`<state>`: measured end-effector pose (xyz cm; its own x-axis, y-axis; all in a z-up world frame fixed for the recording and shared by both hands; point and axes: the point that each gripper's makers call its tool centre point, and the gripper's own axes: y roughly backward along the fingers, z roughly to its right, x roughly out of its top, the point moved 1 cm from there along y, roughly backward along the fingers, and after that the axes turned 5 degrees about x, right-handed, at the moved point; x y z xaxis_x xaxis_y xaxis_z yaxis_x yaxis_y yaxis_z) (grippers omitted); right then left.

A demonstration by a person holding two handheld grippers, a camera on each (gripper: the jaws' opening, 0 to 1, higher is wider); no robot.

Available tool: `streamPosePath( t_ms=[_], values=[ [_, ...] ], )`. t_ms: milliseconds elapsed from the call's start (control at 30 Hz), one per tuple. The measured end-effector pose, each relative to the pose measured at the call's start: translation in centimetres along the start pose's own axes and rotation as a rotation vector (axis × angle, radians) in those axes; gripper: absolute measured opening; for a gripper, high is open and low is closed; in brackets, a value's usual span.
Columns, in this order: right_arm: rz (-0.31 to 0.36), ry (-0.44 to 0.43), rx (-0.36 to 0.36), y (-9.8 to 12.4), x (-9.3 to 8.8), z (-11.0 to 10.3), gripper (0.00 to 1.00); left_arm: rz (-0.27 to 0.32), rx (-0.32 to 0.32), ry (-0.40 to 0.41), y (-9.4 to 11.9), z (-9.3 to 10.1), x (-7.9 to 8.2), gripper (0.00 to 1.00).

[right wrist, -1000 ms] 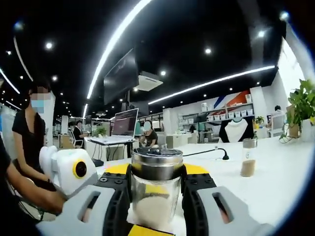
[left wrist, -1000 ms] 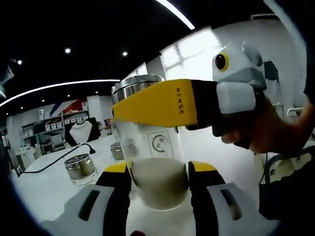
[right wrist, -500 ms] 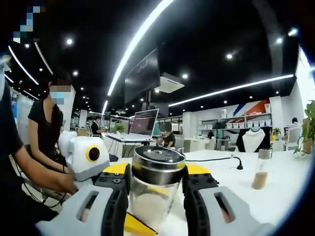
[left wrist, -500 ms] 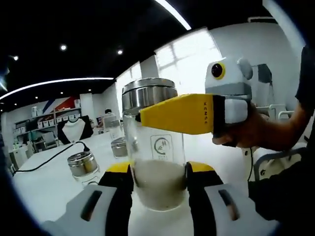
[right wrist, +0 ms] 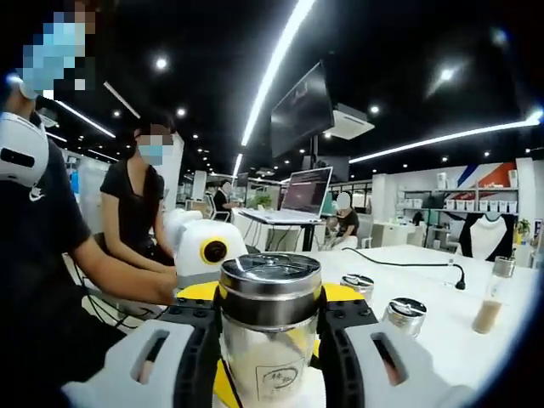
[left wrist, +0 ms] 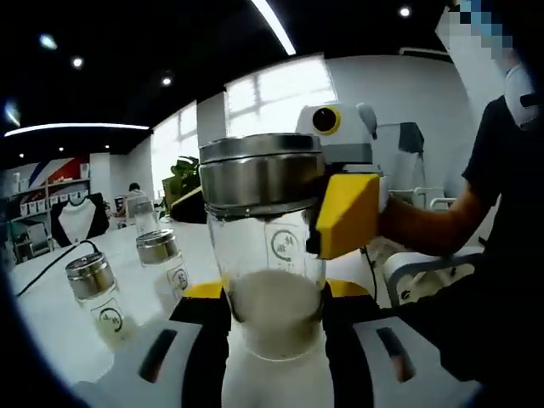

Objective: Rotate the seasoning bottle until the label or dispensing opening points toward the visible target arrow and the bottle remains upright within the marked orientation range

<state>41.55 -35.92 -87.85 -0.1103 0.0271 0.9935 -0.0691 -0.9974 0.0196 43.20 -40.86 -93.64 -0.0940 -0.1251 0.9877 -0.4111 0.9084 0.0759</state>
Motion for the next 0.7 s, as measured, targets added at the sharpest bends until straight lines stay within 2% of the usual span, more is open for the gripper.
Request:
streamPosePath(
  t_ms=[133, 200, 233, 267, 300, 333, 400, 467, 567, 700],
  values=[
    [-0.009, -0.048, 0.012, 0.3, 0.0, -0.1, 0.42, 0.014, -0.036, 0.016, 0.3, 0.3, 0.1, 0.44],
    [-0.015, -0.088, -0.009, 0.4, -0.2, 0.2, 0.42, 0.017, -0.056, 0.049, 0.2, 0.3, 0.1, 0.44],
    [-0.008, -0.077, -0.028, 0.2, -0.1, 0.3, 0.42, 0.018, -0.047, 0.041, 0.1, 0.2, 0.1, 0.45],
    [-0.009, -0.02, -0.078, 0.1, 0.0, 0.8, 0.42, 0.024, -0.021, 0.018, 0.0, -0.1, 0.1, 0.45],
    [-0.02, 0.011, -0.102, 0.0, 0.0, 1.0, 0.42, 0.037, 0.025, -0.052, -0.1, -0.7, 0.2, 0.45],
    [-0.044, 0.04, -0.137, -0.1, -0.1, 1.2, 0.42, 0.033, 0.054, -0.071, -0.1, -1.0, 0.2, 0.45],
    [-0.039, 0.043, -0.171, -0.4, 0.1, 1.4, 0.42, 0.034, 0.068, -0.063, -0.2, -1.0, 0.3, 0.46],
    [0.004, 0.022, -0.244, -0.4, 0.7, 2.0, 0.42, 0.047, 0.093, -0.073, -0.2, -1.3, 0.5, 0.48],
    [0.007, 0.095, -0.35, -0.7, 1.0, 2.7, 0.42, 0.036, 0.176, -0.1, -0.3, -2.3, 0.5, 0.48],
    [0.028, 0.091, -0.395, -0.9, 1.0, 3.1, 0.41, 0.023, 0.22, -0.126, -0.8, -2.3, 0.4, 0.52]
  ],
)
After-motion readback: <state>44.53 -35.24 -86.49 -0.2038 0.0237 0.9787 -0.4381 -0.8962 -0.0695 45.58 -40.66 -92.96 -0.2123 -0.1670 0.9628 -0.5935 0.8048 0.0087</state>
